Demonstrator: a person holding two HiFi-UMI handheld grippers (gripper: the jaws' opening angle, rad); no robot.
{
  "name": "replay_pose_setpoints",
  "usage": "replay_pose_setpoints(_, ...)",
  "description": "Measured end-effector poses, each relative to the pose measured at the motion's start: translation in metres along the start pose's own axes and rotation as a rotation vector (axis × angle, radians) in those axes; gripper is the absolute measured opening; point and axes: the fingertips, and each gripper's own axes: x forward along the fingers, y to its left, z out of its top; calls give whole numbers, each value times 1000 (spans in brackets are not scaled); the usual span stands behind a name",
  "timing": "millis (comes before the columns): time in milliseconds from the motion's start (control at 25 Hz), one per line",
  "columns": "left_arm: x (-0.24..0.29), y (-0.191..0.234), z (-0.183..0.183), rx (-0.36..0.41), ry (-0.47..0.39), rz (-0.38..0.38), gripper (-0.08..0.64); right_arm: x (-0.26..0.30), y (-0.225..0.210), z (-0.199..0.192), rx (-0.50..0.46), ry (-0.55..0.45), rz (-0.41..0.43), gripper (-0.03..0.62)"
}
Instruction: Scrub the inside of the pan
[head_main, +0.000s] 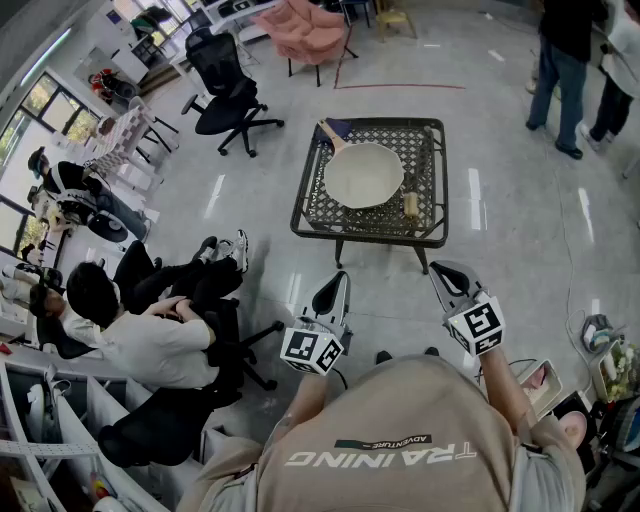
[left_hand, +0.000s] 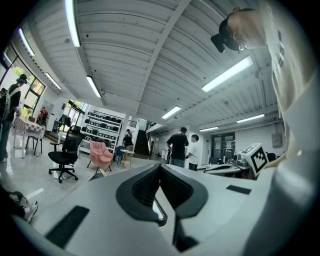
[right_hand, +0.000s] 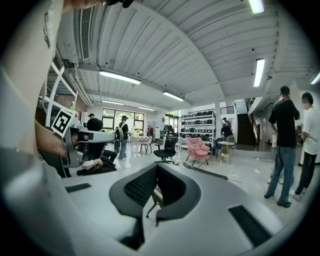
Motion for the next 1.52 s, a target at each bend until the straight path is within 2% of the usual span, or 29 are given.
replay_pose_setpoints(320,-12,9,0,8,15,22,17,-4,2,7,-27,-9,9,17)
replay_pose_setpoints(720,-30,14,-8,0,49,7,18,0,12,10,15,-49,-17,17)
replay_pose_setpoints(920,-31,34,-10,0,77,-3,18,16,18,11,60,-79,-33,17)
replay_pose_setpoints(1080,-33,48,-15,-6,83,-14,18,30,29,-4,81,-65,-32,17)
replay_pose_setpoints(1200,-35,59,-17,-1,81,-31,18,40,38,-8,69,-59,-38,17)
replay_pose_setpoints(1400,-34,66,-31,94,124,-79,17,42,49,-9,58,-23,-64,17)
replay_pose_setpoints(1520,-27,72,-33,42,116,-80,17,46,44,-12,73,-11,-71,17)
